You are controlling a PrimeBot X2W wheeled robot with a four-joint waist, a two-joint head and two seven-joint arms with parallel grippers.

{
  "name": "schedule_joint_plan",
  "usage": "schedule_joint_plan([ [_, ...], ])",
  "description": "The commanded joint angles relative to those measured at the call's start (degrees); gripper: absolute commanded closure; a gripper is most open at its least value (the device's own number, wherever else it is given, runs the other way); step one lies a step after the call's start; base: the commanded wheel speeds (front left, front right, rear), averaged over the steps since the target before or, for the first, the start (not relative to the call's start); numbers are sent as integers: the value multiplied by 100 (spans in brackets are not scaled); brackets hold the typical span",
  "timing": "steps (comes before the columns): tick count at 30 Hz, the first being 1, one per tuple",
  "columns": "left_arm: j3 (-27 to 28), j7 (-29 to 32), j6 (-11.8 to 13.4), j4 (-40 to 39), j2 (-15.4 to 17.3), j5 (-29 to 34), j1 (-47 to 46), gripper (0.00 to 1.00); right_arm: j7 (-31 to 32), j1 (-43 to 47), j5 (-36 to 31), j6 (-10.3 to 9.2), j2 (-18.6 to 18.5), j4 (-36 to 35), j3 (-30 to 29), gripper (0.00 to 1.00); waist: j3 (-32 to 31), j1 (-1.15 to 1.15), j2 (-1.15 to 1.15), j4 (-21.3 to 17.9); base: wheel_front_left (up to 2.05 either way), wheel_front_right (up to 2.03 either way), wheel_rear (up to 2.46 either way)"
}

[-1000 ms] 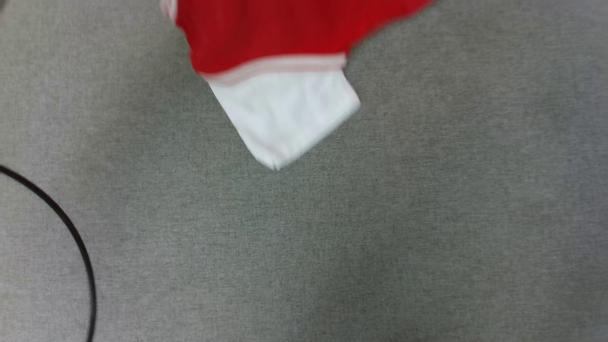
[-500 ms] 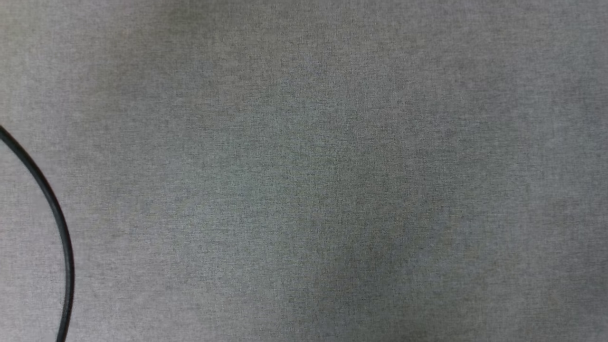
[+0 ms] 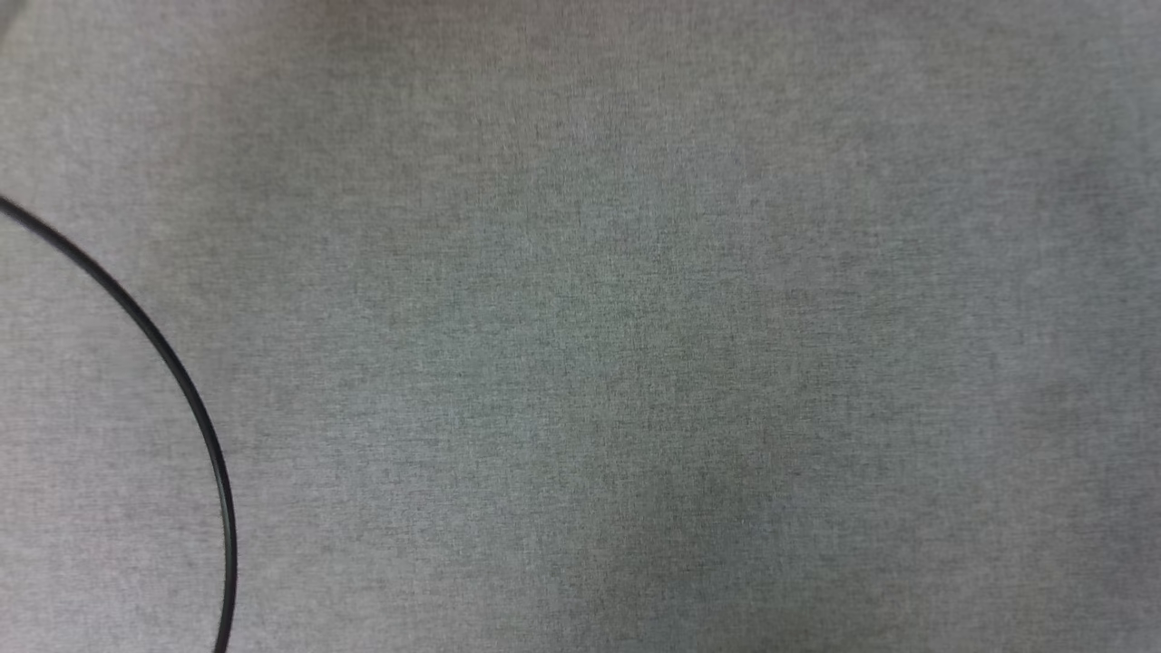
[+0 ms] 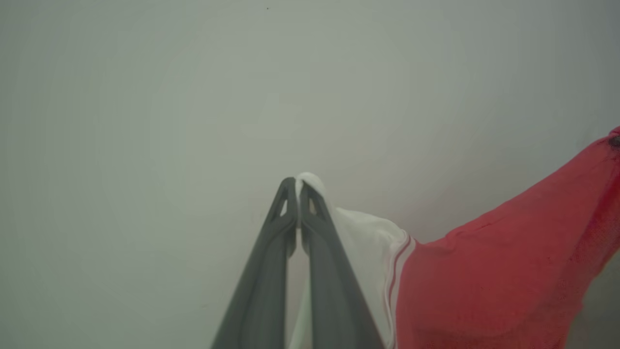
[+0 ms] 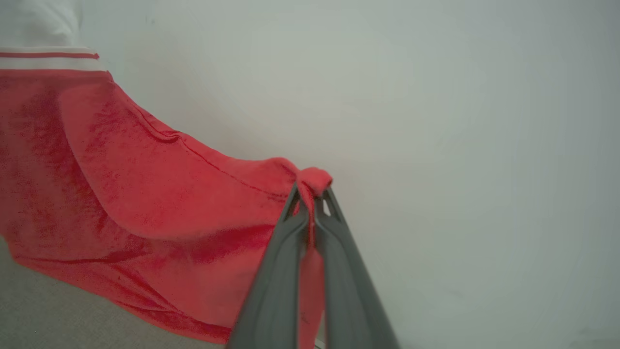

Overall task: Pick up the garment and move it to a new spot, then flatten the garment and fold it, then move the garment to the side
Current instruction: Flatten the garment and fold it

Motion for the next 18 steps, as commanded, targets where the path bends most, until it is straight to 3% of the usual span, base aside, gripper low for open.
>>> schedule_joint_plan([
  [1, -44, -73, -2, -44, 95, -91, 327, 100, -73, 307, 113, -4, 66, 21, 182, 100, -132, -1, 0, -15, 0, 0, 0],
  [8, -121, -244, 72, -640, 394, -396, 2192, 100, -286, 1541, 617, -4, -82, -174, 983, 100, -691, -1, 0, -60, 0, 0, 0],
  [18, -298, -256, 1029, -2464, 786, -708, 5429, 100, -578, 3407, 1428, -4, -756, -744, 1715, 100, -1607, -1, 0, -10, 0, 0, 0],
])
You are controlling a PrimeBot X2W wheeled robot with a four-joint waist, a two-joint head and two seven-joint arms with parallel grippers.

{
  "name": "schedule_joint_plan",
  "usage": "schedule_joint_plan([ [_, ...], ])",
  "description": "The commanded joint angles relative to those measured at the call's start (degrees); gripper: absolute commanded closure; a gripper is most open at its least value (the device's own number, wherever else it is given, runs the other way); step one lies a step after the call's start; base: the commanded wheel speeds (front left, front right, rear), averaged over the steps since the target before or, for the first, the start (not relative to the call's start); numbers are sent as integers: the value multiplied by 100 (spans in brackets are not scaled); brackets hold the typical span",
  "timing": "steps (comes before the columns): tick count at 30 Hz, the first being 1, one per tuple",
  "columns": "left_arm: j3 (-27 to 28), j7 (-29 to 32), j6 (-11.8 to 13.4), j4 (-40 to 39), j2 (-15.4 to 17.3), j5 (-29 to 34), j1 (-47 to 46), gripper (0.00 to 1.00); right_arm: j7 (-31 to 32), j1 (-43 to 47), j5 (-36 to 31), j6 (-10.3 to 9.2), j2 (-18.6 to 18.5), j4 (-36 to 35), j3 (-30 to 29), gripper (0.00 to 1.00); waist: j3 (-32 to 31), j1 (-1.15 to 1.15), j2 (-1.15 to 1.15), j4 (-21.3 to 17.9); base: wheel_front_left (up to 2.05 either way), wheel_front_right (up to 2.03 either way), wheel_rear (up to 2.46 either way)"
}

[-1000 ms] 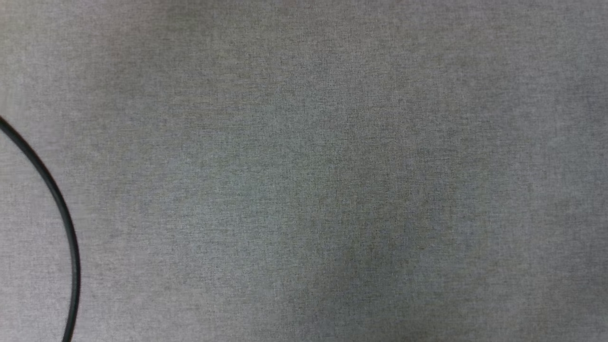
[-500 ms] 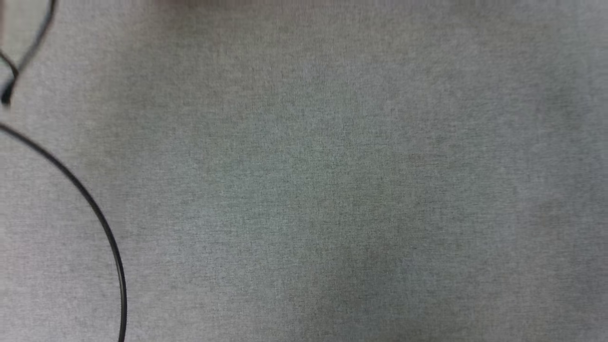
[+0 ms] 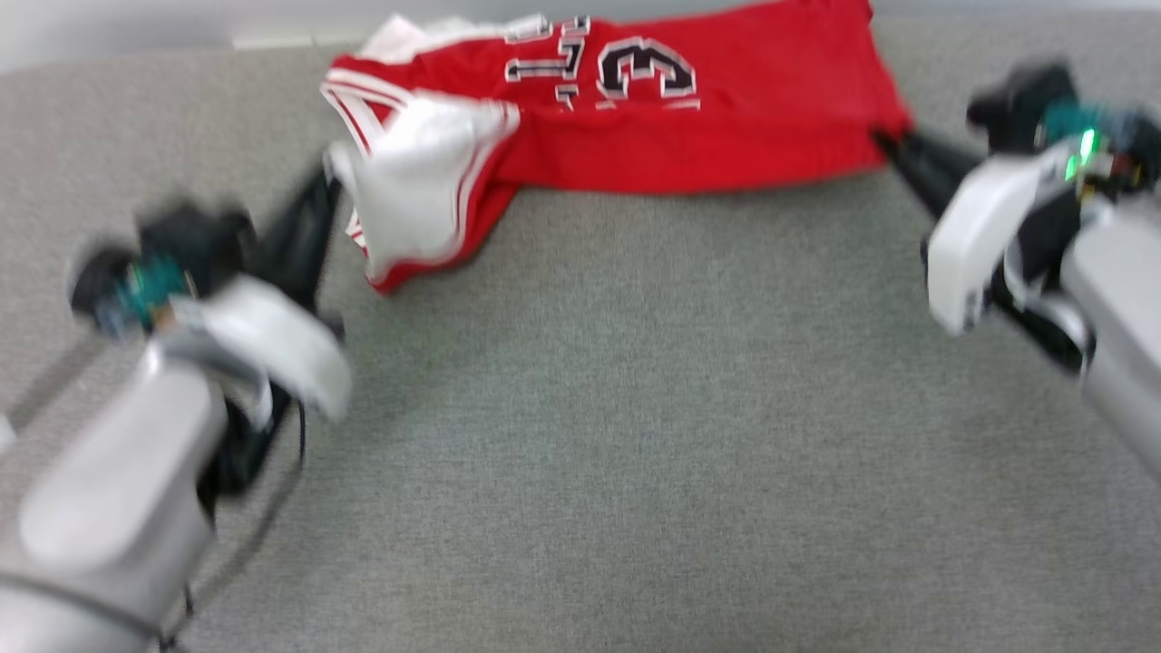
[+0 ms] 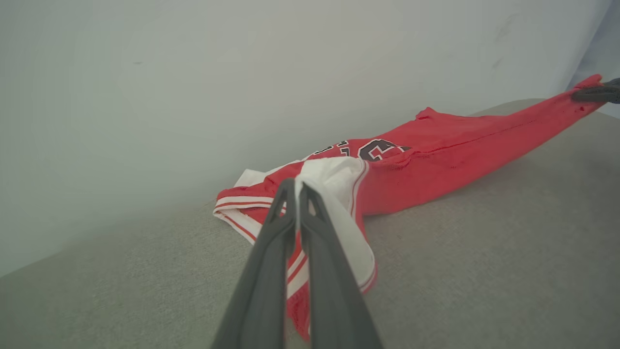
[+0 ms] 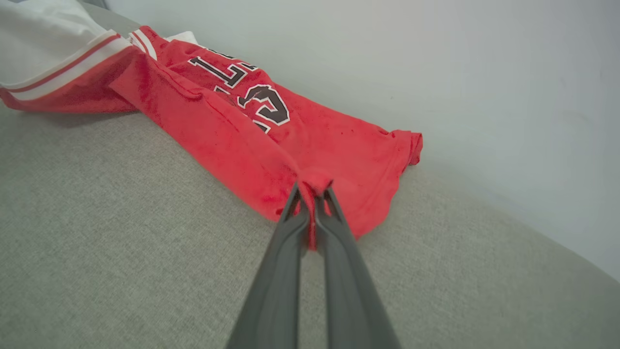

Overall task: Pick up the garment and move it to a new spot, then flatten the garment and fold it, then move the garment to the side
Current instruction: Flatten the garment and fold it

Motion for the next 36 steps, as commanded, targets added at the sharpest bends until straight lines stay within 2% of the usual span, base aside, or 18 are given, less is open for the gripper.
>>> schedule_joint_plan([
  [1, -64, 33, 193, -354, 123, -58, 521, 100, -51, 359, 117, -4, -142, -110, 85, 100, -350, 0, 0, 6, 0, 0, 0],
  [2, -92, 40, 320, -578, 175, -117, 832, 100, -87, 554, 177, -4, -209, -160, 126, 100, -448, 0, 0, 3, 0, 0, 0],
  [3, -92, 40, 320, -578, 175, -117, 832, 100, -87, 554, 177, -4, -209, -160, 126, 100, -448, 0, 0, 3, 0, 0, 0],
  [4, -112, 82, 581, -1005, 331, -228, 1406, 100, -101, 902, 294, -4, -341, -272, 191, 100, -604, 0, 0, -11, 0, 0, 0],
  [5, -112, 82, 581, -1005, 331, -228, 1406, 100, -101, 902, 294, -4, -341, -272, 191, 100, -604, 0, 0, -11, 0, 0, 0],
  [13, -132, 72, 1516, -2321, 734, -737, 3441, 100, -138, 2233, 655, -4, -786, -637, 224, 100, -1123, 0, 0, -39, 0, 0, 0],
  [16, -200, 56, 1681, -2559, 751, -883, 4031, 100, -178, 2696, 742, -4, -939, -791, 137, 100, -1285, 0, 0, -11, 0, 0, 0],
  [24, -384, 35, 1934, -2801, 768, -1199, 5134, 100, -135, 4017, 763, -4, -1302, -1335, -175, 100, -1750, 0, 0, 47, 0, 0, 0],
  [31, -631, 304, 1894, -3017, 899, -1535, 5763, 100, 96, 5023, 653, -4, -1549, -1860, -713, 100, -1944, 0, 0, 45, 0, 0, 0],
  [36, -594, 292, 1866, -3015, 947, -1435, 5576, 100, 351, 5373, 439, -4, -1494, -2178, -1239, 100, -1940, 0, 0, 27, 0, 0, 0],
])
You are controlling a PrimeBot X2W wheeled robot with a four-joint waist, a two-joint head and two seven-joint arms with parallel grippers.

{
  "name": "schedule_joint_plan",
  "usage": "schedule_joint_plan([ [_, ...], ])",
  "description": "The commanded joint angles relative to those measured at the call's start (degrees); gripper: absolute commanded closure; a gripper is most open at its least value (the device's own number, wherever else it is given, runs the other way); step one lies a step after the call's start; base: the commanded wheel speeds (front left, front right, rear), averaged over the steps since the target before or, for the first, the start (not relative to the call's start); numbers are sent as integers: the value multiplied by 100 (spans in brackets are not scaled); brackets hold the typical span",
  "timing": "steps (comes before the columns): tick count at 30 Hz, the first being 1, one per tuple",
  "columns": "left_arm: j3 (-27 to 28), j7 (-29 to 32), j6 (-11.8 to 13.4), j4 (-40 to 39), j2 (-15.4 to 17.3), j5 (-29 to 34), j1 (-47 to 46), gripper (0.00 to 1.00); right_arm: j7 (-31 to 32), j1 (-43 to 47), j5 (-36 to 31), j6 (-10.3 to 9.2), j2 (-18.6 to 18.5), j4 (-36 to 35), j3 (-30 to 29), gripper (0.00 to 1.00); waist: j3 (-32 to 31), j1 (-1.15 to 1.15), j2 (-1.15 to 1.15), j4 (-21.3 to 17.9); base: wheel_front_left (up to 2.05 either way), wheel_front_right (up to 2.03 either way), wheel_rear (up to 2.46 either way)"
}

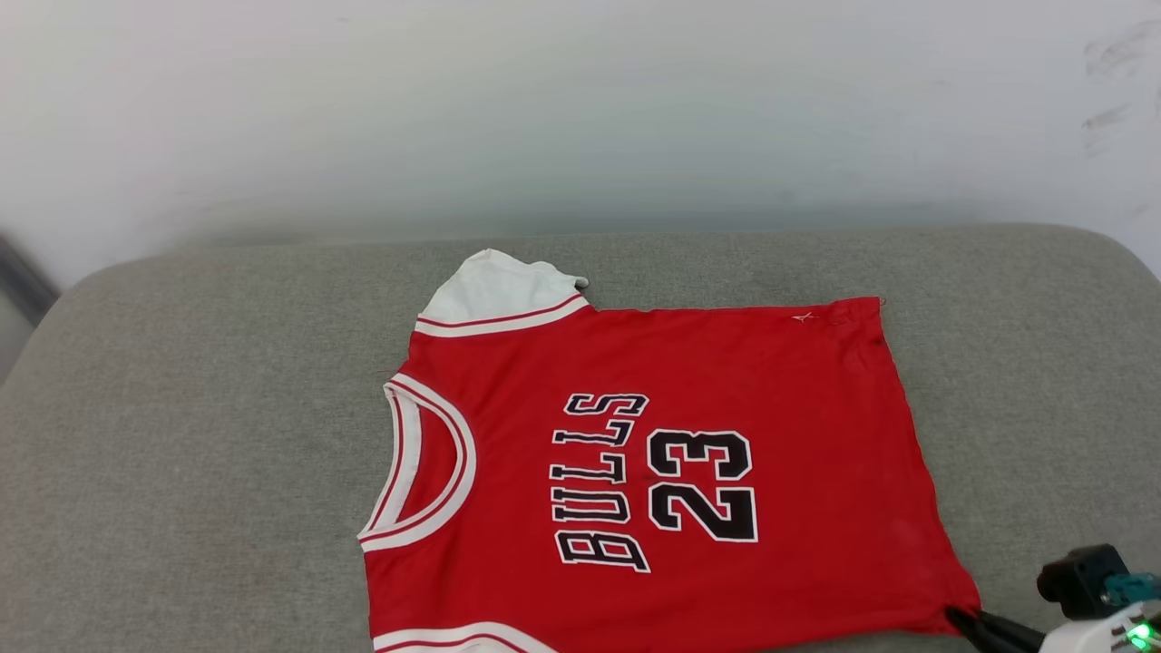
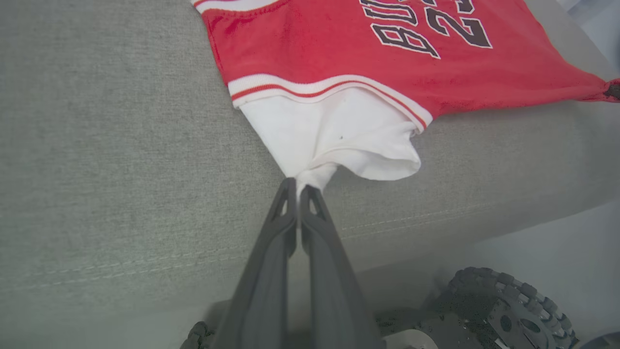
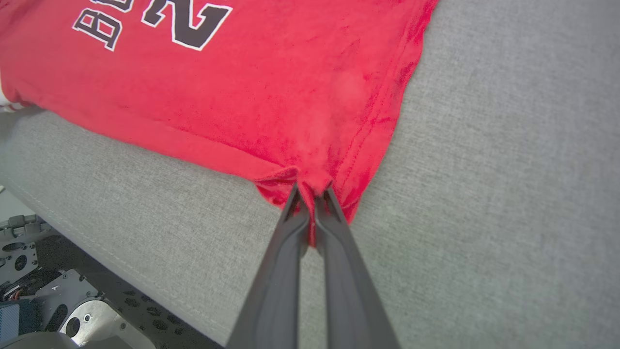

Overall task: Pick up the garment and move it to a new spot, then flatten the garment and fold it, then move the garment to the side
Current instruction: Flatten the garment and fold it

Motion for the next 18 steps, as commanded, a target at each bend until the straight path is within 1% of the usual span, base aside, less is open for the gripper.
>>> schedule_joint_plan([
  [1, 20, 7, -31, 19, 6, 47, -159, 100, 61, 60, -63, -4, 67, -86, -115, 100, 7, 1, 0, -10, 0, 0, 0],
  [6, 183, -40, -125, 121, 45, 269, -657, 100, 393, 6, -327, -4, 206, -414, -601, 100, 46, 1, 0, -57, 0, 0, 0],
  [10, 283, 2, -261, 293, 41, 425, -1144, 100, 592, -110, -504, -4, 330, -619, -982, 100, 146, 1, 0, -92, 0, 0, 0],
  [15, 439, 28, -383, 452, -21, 538, -1729, 100, 841, -290, -712, -4, 479, -861, -1316, 100, 368, 1, 0, -176, 0, 0, 0],
  [18, 521, 60, -504, 604, -34, 601, -2105, 100, 943, -389, -782, -4, 551, -930, -1467, 100, 528, 1, 0, -200, 0, 0, 0],
])
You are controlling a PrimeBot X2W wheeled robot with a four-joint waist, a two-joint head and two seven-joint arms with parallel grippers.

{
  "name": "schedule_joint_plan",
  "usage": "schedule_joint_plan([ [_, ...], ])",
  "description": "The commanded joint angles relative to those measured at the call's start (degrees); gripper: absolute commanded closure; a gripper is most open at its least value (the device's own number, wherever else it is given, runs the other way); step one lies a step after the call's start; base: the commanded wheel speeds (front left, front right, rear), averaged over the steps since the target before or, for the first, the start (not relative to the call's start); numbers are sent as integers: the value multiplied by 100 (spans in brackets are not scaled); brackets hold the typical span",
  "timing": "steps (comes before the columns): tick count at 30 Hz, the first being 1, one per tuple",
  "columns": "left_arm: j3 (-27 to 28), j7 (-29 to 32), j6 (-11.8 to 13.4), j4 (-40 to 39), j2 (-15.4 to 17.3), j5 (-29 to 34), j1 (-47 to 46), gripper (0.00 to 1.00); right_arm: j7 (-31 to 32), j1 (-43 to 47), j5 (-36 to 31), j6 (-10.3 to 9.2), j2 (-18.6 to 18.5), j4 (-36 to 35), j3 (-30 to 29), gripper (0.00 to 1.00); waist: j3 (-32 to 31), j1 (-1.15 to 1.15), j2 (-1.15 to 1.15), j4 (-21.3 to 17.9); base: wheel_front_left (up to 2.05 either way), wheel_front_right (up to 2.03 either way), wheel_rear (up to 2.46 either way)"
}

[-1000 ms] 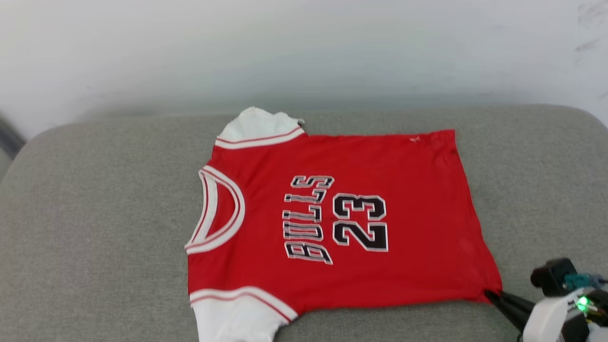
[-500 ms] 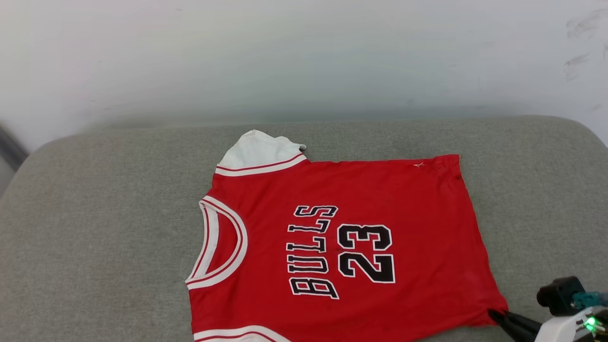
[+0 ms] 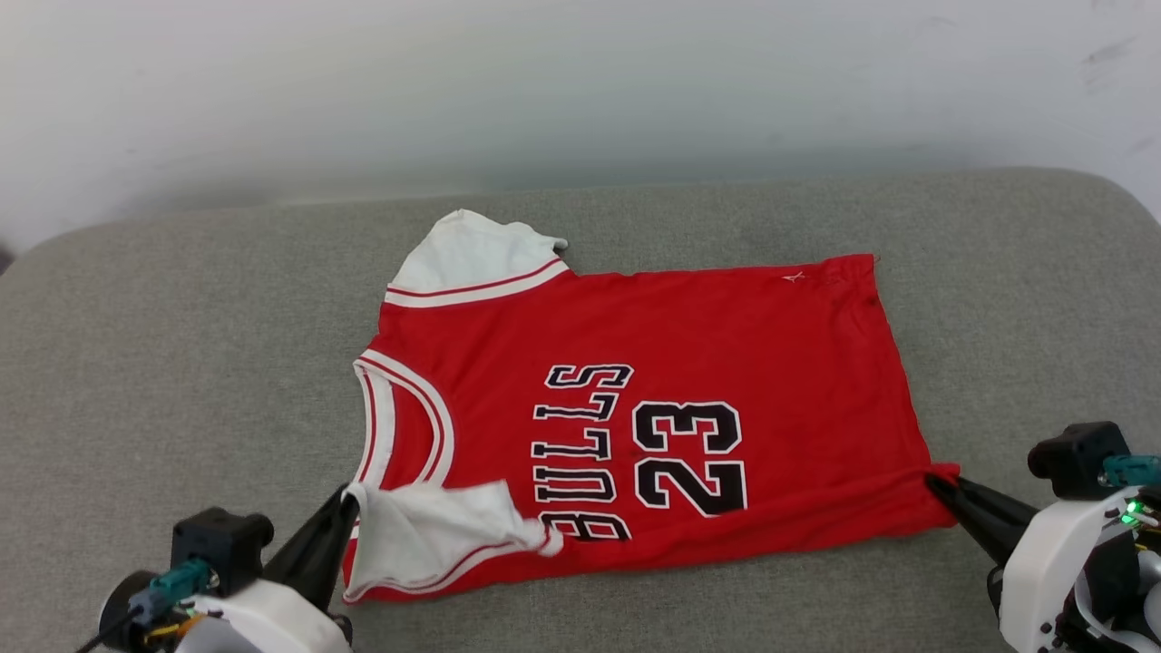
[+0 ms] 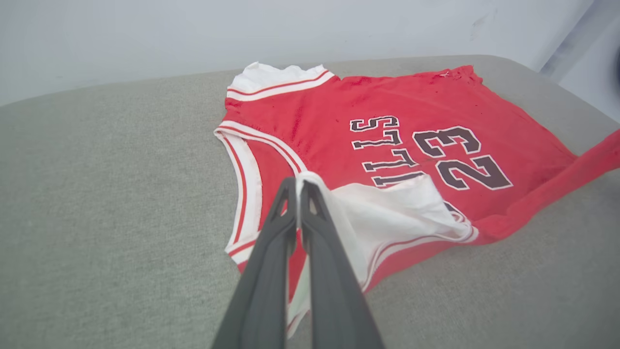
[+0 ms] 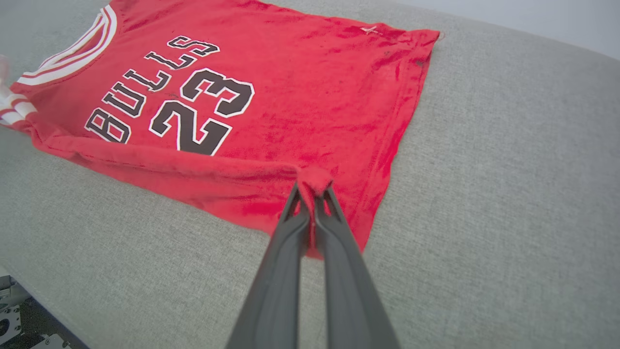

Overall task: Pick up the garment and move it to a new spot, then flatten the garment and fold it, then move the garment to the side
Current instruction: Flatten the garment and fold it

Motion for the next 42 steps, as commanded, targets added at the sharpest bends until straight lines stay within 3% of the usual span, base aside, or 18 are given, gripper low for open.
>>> schedule_joint_plan([
  [1, 11, 34, -70, 75, 15, 86, -211, 100, 39, -97, -12, -3, 52, -19, -68, 100, 144, 0, 0, -26, 0, 0, 0],
  [9, 141, 205, -455, 613, -93, 243, -1271, 100, 248, -502, -116, -3, 231, 58, -268, 100, 698, 0, 0, -113, 0, 0, 0],
  [21, 36, 384, -978, 1892, -330, 396, -2274, 100, 505, -1277, -149, -3, 425, 614, -1, 100, 1537, 0, 0, -210, 0, 0, 0],
  [34, -287, 471, -1323, 3008, -709, 380, -2394, 100, 319, -1515, 51, -2, 406, 1034, 484, 100, 1474, 0, 0, -206, 0, 0, 0],
  [35, -298, 467, -1329, 3043, -723, 385, -2407, 60, 269, -1542, 39, -2, 403, 1037, 482, 81, 1435, 0, 0, -201, 0, 0, 0],
  [36, -312, 474, -1317, 3073, -725, 416, -2417, 0, 226, -1562, 18, -2, 400, 1039, 498, 56, 1391, 0, 0, -195, 0, 0, 0],
  [37, -301, 445, -1308, 3079, -730, 408, -2430, 0, 184, -1582, -10, -2, 392, 1028, 509, 0, 1345, 0, 0, -190, 0, 0, 0],
  [42, -276, 511, -1294, 2966, -635, 411, -2516, 0, 16, -1540, -49, -2, 366, 989, 482, 0, 1116, 0, 0, -150, 0, 0, 0],
])
